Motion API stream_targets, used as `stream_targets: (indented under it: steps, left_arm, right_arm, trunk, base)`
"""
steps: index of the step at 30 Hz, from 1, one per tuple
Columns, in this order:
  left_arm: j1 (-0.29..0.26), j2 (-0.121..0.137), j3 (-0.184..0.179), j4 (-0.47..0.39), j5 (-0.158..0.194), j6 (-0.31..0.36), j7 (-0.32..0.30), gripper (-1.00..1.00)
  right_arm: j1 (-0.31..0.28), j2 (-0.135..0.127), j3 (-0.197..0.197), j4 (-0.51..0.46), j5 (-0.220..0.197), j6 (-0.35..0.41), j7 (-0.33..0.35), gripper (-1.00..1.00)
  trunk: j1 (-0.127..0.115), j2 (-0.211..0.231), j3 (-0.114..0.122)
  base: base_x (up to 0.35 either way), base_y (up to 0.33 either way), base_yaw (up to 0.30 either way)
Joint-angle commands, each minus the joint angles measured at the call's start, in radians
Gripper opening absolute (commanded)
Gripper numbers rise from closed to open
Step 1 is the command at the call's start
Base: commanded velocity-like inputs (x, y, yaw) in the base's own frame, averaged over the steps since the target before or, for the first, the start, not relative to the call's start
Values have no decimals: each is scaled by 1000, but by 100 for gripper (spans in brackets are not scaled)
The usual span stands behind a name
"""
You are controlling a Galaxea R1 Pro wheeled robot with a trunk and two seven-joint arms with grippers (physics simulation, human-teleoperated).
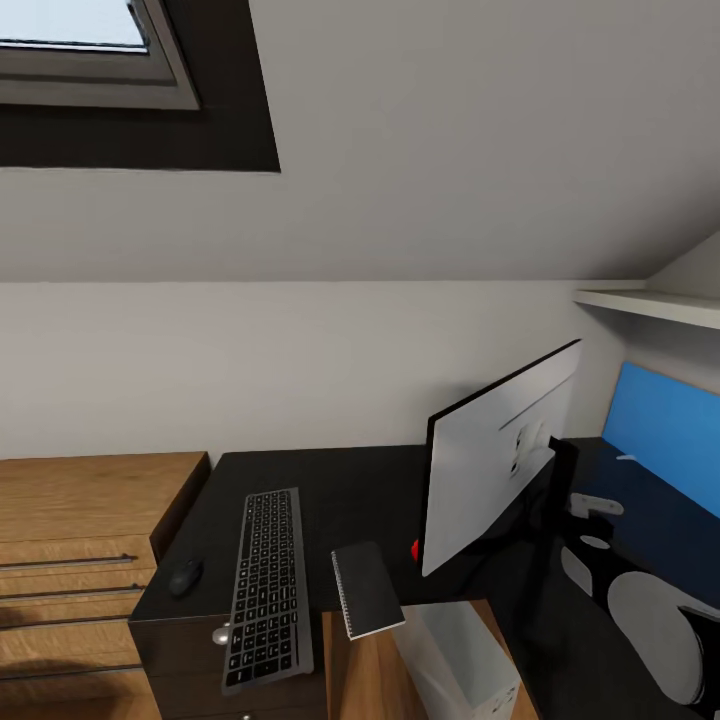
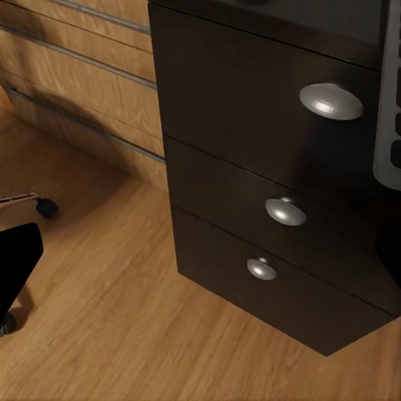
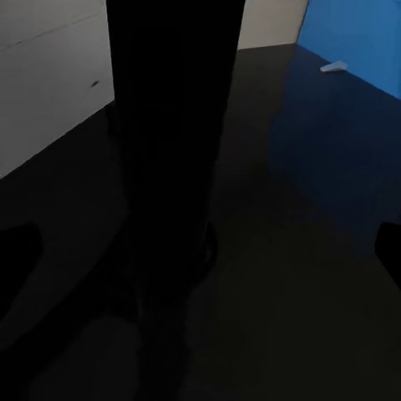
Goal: In the bedroom, organize the workspace by keeping the computer under the desk, ensuring the monitor is on the desk, placing the keyboard on the desk next to the monitor, placing the mouse on the desk next to the keyboard, moving the folder from the swivel chair onto the desk next to the mouse, stacking the notebook on top of the folder with the pen on top of the notebook, and positioning the swivel chair next to the desk.
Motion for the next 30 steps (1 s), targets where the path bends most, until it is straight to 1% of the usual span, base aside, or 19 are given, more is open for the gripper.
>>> stream_targets:
  steps: [1, 11, 14, 21, 30]
  left_arm:
    - [-1, 1, -2, -2, 6, -5, 2, 100]
    - [-1, -1, -3, 1, 8, -4, 0, 100]
    - [-1, -2, -4, 21, 6, -4, 0, 100]
    - [-1, -1, -11, 26, 5, -4, 2, 100]
    - [-1, -1, -12, 26, 4, -4, 3, 100]
  right_arm:
    - [-1, 0, -8, 2, 11, -4, -3, 100]
    - [-1, 0, -8, 2, 11, -4, -3, 100]
    - [-1, 0, -8, 2, 11, -5, -3, 100]
    - [-1, 0, -8, 2, 11, -5, -3, 100]
    - [-1, 0, -8, 2, 11, -5, -3, 100]
  trunk:
    - [0, -1, -1]
    - [0, -1, -1]
    - [0, -1, -1]
    - [0, -1, -1]
    - [0, -1, -1]
  base:
    - [0, 0, 0]
    - [59, 0, 0]
    - [40, 0, 0]
    - [162, 0, 0]
    - [16, 0, 0]
